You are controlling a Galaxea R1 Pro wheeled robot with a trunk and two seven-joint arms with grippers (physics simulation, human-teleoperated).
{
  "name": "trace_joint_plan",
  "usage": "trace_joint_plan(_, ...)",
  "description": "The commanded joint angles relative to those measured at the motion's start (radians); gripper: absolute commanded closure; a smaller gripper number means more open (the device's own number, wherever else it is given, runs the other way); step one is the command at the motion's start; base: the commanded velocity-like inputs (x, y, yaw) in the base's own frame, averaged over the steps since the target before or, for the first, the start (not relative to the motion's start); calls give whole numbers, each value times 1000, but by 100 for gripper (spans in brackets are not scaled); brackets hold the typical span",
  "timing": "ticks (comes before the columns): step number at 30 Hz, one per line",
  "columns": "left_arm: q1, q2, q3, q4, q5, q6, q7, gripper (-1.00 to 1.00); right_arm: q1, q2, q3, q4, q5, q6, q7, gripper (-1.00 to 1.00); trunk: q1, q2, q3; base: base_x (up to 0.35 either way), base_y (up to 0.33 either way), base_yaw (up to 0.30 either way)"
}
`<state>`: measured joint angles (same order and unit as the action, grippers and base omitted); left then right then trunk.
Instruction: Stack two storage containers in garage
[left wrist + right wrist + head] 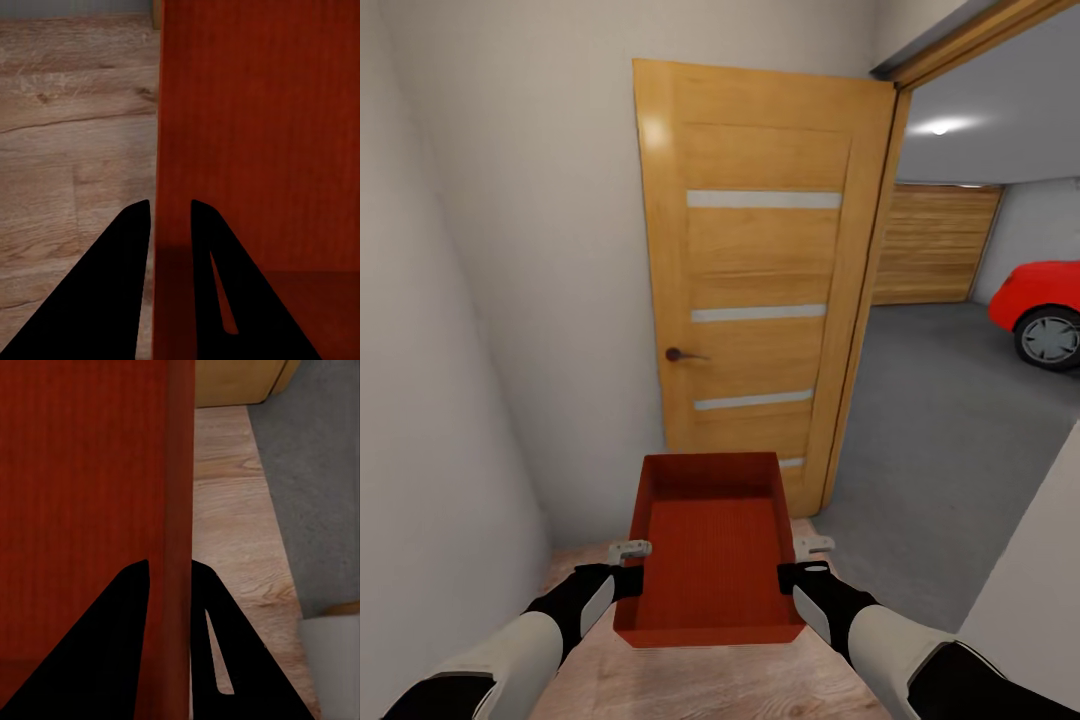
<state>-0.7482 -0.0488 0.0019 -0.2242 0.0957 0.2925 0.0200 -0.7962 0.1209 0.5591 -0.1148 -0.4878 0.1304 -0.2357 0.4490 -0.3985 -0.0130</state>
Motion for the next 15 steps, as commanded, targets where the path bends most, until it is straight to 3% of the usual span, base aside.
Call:
trace_joint_plan(1,0,0,3,-5,-24,-18,11,100,0,2,36,0,-34,6,4,100,1,-2,-1,296,163,-222)
trace_joint_plan(8,0,0,3,-4,-24,-18,9,100,0,2,36,0,-34,6,4,100,1,-2,-1,289,140,-243)
trace_joint_plan(15,0,0,2,-4,-24,-18,9,100,0,2,36,0,-34,6,4,100,1,-2,-1,186,26,-249)
